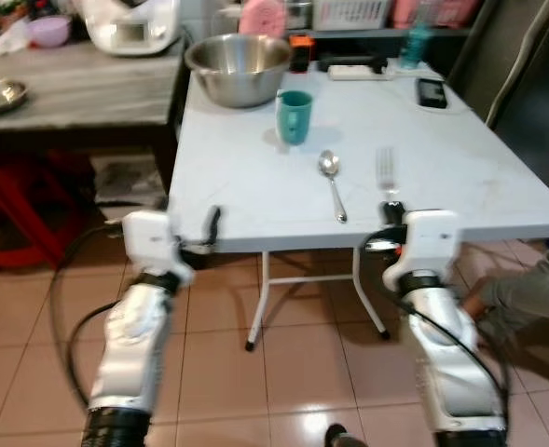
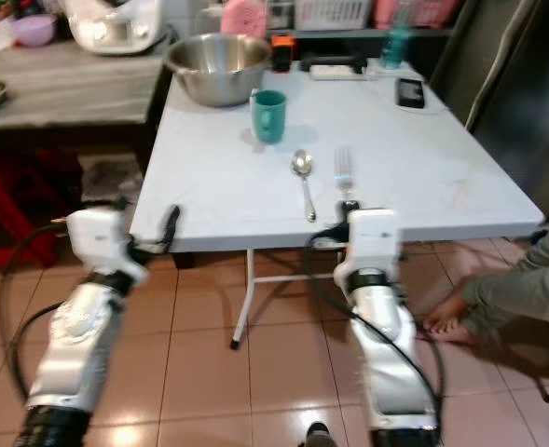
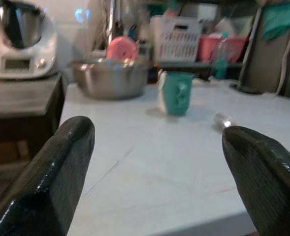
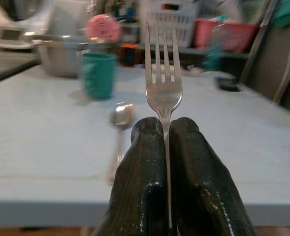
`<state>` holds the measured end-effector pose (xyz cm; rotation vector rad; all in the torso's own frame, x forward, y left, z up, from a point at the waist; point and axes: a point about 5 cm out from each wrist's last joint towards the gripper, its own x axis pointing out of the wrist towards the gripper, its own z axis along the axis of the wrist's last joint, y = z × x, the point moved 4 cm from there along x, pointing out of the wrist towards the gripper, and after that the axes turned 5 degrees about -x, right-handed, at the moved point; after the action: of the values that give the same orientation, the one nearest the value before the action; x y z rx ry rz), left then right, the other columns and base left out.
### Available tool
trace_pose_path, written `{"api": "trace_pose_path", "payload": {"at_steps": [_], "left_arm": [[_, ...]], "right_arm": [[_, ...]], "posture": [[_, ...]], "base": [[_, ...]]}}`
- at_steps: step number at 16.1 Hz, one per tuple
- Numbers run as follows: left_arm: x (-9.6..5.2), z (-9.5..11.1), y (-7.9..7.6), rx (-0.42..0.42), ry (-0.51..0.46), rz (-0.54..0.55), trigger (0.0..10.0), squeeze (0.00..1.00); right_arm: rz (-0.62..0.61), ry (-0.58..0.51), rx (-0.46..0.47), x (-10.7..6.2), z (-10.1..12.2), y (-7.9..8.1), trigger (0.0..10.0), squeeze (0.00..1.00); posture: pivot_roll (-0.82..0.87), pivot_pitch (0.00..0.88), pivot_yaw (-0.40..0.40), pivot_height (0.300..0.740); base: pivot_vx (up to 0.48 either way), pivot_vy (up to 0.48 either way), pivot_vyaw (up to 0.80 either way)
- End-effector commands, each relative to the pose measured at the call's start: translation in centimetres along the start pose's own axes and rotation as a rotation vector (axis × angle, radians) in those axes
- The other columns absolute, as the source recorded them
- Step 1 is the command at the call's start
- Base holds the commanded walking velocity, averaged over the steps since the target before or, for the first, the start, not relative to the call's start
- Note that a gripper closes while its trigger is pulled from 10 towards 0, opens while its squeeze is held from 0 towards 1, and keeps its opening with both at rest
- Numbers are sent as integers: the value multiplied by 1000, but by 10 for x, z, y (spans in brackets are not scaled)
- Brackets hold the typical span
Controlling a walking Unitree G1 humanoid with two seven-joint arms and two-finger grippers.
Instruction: Setting the table
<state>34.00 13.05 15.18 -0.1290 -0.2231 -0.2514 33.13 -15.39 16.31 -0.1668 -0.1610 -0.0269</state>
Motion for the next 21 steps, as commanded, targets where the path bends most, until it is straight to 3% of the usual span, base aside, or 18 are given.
{"api": "trace_pose_path", "payload": {"at_steps": [1, 21], "left_arm": [[-3, 2, 12, 16, 5, 24, 10000, 0], [1, 1, 9, 13, 5, 44, 10000, 0]], "right_arm": [[10, -13, 10, 3, 4, 6, 10000, 0], [-1, -47, 5, 12, 12, 5, 10000, 0]], "posture": [[-90, 123, 28, 740], [-105, 164, 37, 740]], "base": [[0, 277, -531], [0, 288, 0]]}}
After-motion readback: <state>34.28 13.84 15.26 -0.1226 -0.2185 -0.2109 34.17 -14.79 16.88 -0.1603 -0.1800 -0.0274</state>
